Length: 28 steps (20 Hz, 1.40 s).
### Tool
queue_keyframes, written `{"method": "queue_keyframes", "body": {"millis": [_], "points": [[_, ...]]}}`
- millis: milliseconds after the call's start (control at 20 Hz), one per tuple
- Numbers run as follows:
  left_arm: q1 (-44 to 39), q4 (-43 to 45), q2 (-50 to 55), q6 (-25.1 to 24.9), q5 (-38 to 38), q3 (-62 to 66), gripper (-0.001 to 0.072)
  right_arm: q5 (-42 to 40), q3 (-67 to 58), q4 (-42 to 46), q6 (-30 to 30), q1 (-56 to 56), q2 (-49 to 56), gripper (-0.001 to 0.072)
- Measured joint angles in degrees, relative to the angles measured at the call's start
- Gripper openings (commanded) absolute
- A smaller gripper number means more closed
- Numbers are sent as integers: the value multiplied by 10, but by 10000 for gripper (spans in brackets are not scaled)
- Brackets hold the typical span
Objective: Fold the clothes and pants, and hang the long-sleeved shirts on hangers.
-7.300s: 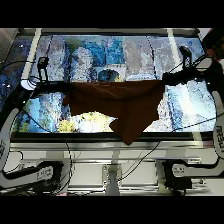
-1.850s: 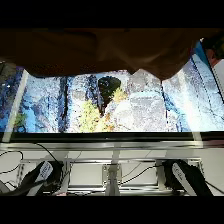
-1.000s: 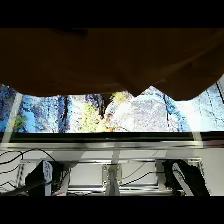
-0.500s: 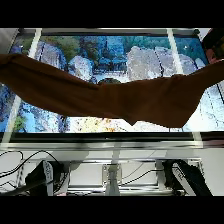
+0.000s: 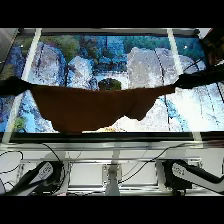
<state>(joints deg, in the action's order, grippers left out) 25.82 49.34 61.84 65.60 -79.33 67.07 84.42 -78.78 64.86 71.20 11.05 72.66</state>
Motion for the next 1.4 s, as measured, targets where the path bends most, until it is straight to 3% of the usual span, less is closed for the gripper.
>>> {"method": "queue_keyframes", "body": {"millis": [250, 550, 650, 850, 1150, 1400], "points": [[-188, 184, 112, -24, 52, 33, 12, -10, 14, -4, -11, -47, 66, 8], [-249, 298, 174, 1, 196, 58, 11, -144, 2, 36, -16, -56, 98, 8], [-251, 313, 207, 11, 179, 60, 12, -144, 2, 50, -5, -55, 117, 8], [-253, 330, 235, 8, 92, 62, 12, -66, -1, 69, -15, -55, 125, 9], [-252, 324, 115, -14, 103, 92, 12, -16, -61, 72, -35, -55, 4, 9], [-249, 336, -71, -18, 261, 116, 12, -42, -167, 73, -39, -55, -153, 9]]}}
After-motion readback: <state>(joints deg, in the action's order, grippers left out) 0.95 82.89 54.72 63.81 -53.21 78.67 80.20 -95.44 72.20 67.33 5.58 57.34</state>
